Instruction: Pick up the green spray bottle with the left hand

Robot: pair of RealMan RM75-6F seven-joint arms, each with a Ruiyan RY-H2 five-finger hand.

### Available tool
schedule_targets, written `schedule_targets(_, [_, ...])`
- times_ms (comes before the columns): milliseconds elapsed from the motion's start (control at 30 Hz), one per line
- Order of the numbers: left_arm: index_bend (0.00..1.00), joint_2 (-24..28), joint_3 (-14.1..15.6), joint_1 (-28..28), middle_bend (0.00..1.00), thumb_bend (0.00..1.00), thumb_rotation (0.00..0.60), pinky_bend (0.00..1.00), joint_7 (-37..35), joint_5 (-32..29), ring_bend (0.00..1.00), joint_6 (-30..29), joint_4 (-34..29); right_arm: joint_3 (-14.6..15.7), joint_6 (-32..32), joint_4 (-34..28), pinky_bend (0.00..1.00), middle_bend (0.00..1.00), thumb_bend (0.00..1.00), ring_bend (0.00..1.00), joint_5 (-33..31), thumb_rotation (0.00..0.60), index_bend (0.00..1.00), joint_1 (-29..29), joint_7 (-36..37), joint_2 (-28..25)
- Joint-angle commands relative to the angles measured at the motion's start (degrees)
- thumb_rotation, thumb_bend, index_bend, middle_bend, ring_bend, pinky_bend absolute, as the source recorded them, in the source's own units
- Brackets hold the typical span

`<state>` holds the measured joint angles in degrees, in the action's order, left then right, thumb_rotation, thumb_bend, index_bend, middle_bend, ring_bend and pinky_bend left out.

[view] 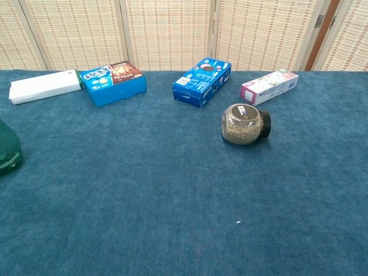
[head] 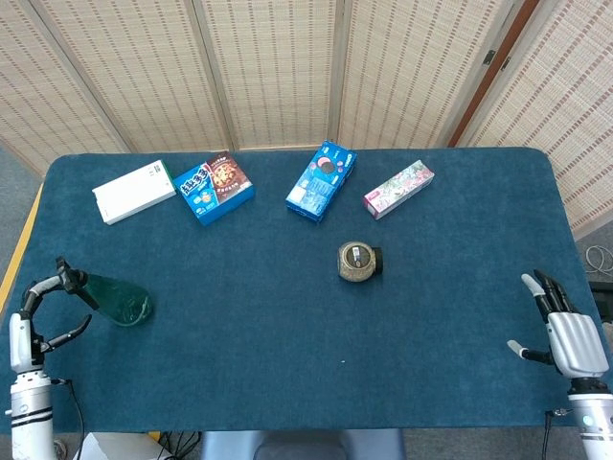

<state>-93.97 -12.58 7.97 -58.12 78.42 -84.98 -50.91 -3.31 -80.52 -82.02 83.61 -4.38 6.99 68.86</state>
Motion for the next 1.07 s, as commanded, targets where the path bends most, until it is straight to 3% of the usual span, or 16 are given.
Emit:
schedule_targets(33, [0.29,2.4,0.26,-0.78,0.36,0.0,0.6,0.0,3.3,-0.34,0.17,0.4,-1.0,-0.08,-0.11,-0.3,0.35,0.0,0.0,0.0,0.03,0.6,0.0,-0.04,-0.31,-0.18])
schedule_targets(133, [0.32,5.04,0.29,-1.3,0.36,0.06,0.6,0.0,5.71,-0.5,0.18,0.56,-2.58,-0.14,-0.23,-0.89,0.35,0.0,0.0,0.0,0.13,0.6,0.0,-0.14,-0.94,-0.5])
schedule_targets(333, [0.37,10.12,1.51,-1.62,0.36,0.36,0.6,0.0,11.8,0.2,0.19,1.98,-5.45,-0.25,-0.14,-2.19,0.35,0.0,0.0,0.0,0.18,0.6,0.0,-0.43,-2.57,-1.33])
schedule_targets(433, [0.37,12.75,2.57,-1.6,0.36,0.44,0.6,0.01,16.68,0.74,0.19,3.06,-6.77,-0.34,-0.14,-3.0,0.35,0.0,0.0,0.0,0.09,0.6,0.0,-0.52,-3.53,-1.96])
schedule_targets(667, [0.4,18.55,5.65,-0.75,0.38,0.44,0.6,0.02,31.19,1.79,0.19,7.31,-11.81,-0.49,-0.05,-4.77,0.35,0.0,0.0,0.0,-0.04,0.6,0.0,-0.79,-5.78,-3.45])
schedule_targets(933, [0.4,19.54,7.75,0.98,0.38,0.44,0.6,0.03,46.58,5.26,0.19,6.36,-11.99,-0.35,0.3,-6.32,0.35,0.0,0.0,0.0,-0.6,0.6,0.0,-0.76,-6.97,-4.53])
schedule_targets(1067, [0.4,19.63,7.69,1.77,0.38,0.44,0.6,0.03,49.84,5.94,0.19,5.82,-12.45,-0.45,0.49,-6.98,0.35,0.0,0.0,0.0,-1.09,0.6,0.0,-0.71,-6.82,-5.09])
